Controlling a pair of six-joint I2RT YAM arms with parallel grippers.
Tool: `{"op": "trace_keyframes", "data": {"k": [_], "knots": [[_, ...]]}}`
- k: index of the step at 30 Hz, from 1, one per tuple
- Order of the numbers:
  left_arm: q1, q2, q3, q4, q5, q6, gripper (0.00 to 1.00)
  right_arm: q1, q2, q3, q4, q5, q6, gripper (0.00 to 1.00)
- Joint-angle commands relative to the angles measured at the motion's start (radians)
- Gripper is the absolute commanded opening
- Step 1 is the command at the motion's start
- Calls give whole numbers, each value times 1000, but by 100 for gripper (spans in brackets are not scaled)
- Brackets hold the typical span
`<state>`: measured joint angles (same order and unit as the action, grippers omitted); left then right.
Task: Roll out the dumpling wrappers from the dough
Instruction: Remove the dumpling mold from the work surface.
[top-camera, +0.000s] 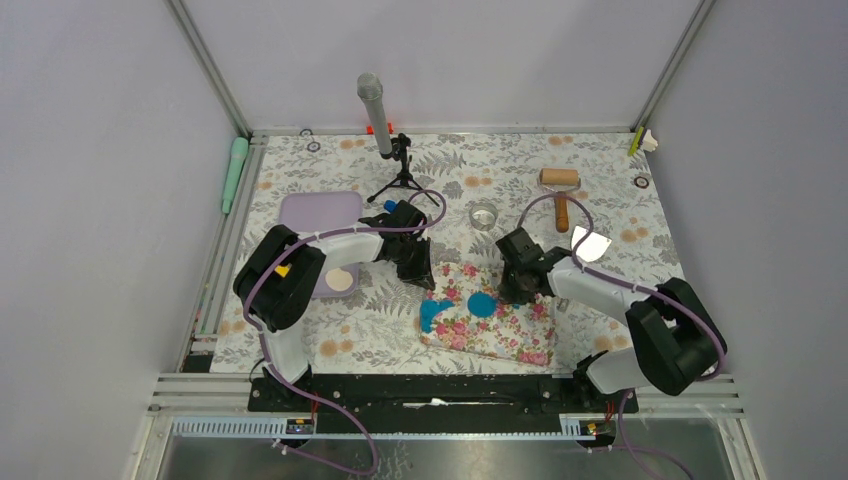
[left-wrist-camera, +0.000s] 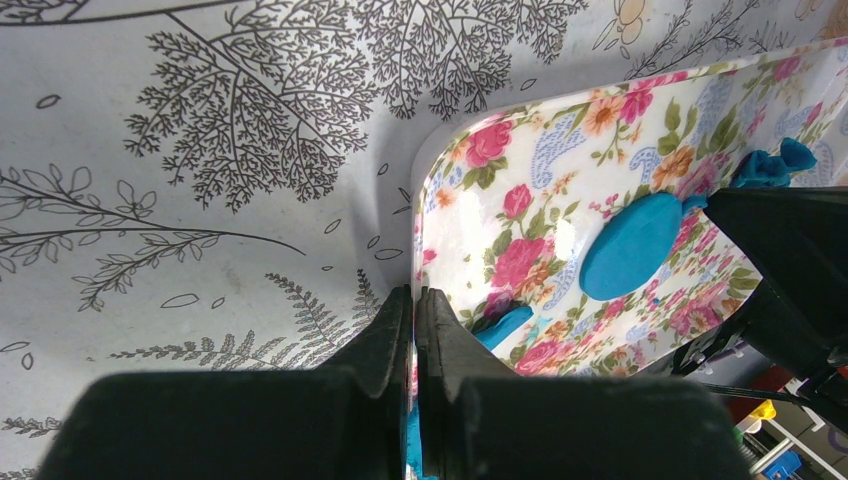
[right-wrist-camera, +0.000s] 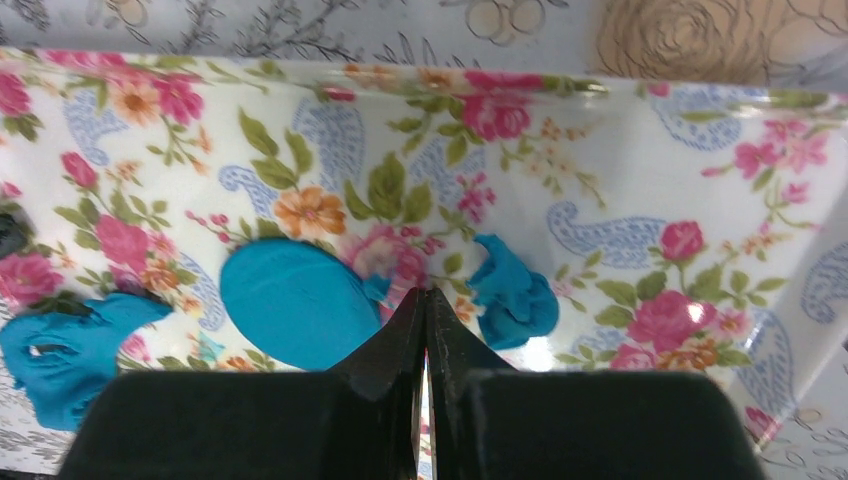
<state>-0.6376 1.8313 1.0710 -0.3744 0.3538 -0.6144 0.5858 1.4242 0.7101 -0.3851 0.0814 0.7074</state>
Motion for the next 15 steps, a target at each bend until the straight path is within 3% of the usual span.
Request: {"op": "trace_keyframes", "data": {"k": [1, 10, 15], "knots": [[7, 42, -15, -58, -49, 9, 0, -4, -58, -18, -89, 38, -11, 6], [7, 36, -10, -57, -49, 8, 0, -5, -184, 17, -84, 65, 25, 8], [7, 37, -9, -58, -49, 7, 0, -4, -88, 79, -4, 28, 40, 7]]}}
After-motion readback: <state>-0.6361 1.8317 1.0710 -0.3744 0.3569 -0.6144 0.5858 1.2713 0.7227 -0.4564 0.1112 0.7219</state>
